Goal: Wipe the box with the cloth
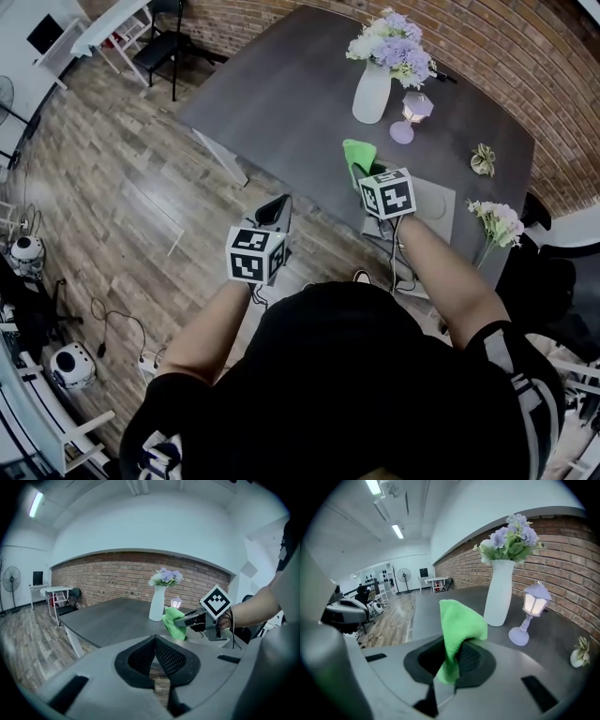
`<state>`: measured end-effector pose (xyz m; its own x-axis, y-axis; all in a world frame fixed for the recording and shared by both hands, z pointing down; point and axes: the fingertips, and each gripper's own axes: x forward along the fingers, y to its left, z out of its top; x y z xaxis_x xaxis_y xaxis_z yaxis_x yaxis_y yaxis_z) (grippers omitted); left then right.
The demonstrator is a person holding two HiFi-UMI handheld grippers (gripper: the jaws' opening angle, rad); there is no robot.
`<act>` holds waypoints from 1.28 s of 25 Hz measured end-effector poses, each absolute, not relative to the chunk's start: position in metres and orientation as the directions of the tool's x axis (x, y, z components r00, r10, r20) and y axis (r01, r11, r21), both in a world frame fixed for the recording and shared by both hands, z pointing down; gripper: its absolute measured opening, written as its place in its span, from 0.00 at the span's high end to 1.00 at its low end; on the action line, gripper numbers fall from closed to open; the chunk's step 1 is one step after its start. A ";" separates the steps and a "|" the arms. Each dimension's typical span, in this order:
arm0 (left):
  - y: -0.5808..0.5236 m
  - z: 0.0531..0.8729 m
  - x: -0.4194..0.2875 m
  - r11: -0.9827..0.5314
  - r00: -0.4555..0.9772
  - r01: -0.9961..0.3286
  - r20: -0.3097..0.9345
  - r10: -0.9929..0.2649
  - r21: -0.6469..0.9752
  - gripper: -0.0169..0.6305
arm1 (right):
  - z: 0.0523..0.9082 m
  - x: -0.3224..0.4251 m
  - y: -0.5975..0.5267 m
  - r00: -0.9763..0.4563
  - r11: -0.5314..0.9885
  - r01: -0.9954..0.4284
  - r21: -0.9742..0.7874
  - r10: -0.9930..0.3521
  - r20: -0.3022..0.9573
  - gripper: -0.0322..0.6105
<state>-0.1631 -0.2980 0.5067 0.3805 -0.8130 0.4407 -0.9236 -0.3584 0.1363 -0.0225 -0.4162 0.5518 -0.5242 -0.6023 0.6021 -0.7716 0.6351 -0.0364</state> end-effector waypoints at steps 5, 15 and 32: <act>-0.311 0.507 -0.132 -0.429 0.447 -0.892 0.432 -0.783 0.145 0.96 | 0.543 0.023 -0.419 -0.467 0.556 -0.830 -0.036 -0.659 0.589 0.88; -0.342 0.504 -0.025 -0.639 0.638 -0.754 0.405 -0.655 0.154 0.96 | 0.562 0.207 -0.390 -0.166 0.238 -0.971 0.027 -0.749 0.642 0.88; -0.324 0.497 -0.013 -0.660 0.657 -0.737 0.391 -0.645 0.148 0.96 | 0.553 0.262 -0.369 -0.050 0.168 -0.978 0.122 -0.761 0.646 0.88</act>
